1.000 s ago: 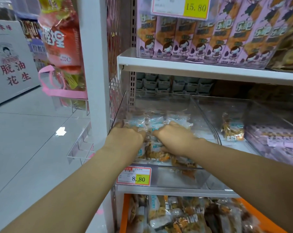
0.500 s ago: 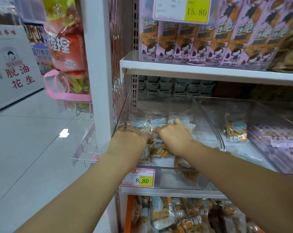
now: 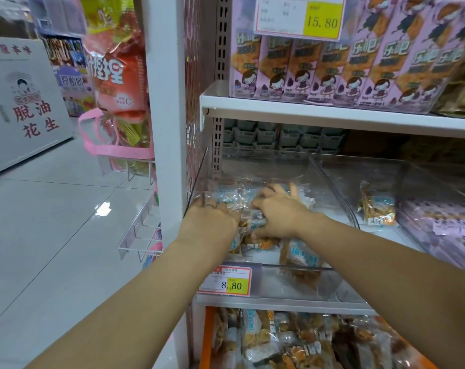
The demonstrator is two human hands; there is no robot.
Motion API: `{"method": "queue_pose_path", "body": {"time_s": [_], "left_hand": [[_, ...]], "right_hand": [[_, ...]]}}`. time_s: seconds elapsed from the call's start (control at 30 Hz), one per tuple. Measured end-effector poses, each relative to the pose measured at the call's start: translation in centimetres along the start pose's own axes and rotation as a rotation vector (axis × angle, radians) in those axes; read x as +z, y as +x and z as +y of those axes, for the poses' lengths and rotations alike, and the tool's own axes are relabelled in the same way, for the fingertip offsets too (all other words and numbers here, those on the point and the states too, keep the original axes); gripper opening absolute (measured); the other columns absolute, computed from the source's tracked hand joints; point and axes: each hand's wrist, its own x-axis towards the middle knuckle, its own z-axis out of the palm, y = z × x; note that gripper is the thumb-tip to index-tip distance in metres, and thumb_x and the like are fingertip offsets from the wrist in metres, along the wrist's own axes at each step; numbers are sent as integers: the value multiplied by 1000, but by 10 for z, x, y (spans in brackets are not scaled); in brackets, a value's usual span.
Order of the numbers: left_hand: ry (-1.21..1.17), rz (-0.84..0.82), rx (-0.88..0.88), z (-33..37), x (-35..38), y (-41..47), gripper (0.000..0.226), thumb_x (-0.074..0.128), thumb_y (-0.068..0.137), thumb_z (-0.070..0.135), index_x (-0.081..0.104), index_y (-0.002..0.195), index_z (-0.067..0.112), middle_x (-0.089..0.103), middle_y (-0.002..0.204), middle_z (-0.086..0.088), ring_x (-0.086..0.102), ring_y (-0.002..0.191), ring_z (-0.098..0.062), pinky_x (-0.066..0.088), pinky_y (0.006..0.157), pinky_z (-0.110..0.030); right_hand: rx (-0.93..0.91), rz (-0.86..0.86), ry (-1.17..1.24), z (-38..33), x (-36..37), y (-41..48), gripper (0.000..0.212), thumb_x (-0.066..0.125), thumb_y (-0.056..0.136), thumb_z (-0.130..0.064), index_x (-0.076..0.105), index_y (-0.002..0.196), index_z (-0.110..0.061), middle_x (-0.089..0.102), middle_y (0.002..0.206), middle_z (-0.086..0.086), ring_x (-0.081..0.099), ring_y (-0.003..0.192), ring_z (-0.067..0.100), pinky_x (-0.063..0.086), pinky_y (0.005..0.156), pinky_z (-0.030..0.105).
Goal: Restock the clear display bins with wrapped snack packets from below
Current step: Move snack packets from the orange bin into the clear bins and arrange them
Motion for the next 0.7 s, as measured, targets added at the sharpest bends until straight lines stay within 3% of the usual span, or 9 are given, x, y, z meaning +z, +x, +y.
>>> {"method": "queue_pose_path", "body": {"time_s": [0.13,0.4,0.5,0.7], "left_hand": [[0,-5,-5,0,2,1,49,53,89,14,39,136,17,49,135,-9,45,126,-27,24,111,-41],[-6,8,-5,1,3,2,50,54,90,19,38,137,20,48,137,-7,42,129,-27,23,111,-40],[0,-4,-8,1,2,2,50,55,90,18,38,137,18,48,137,-8,42,129,-27,22,112,-41],[6,-2,-13,2,0,0,50,51,90,14,39,138,17,48,137,-10,41,129,-29,23,111,-41]], "right_hand": [[56,104,-80,-10,6,0,53,61,81,-53,56,123,-21,45,130,6,32,129,25,-5,111,60],[82,238,-266,-20,13,-5,39,61,82,-33,58,117,-17,47,121,8,36,124,28,-16,104,65],[77,218,-227,-15,15,-1,49,62,83,-39,51,125,-16,45,125,6,35,124,26,-11,107,65],[7,191,90,7,-3,-14,87,69,72,-59,28,142,-25,38,142,-1,27,135,21,0,113,54]]}}
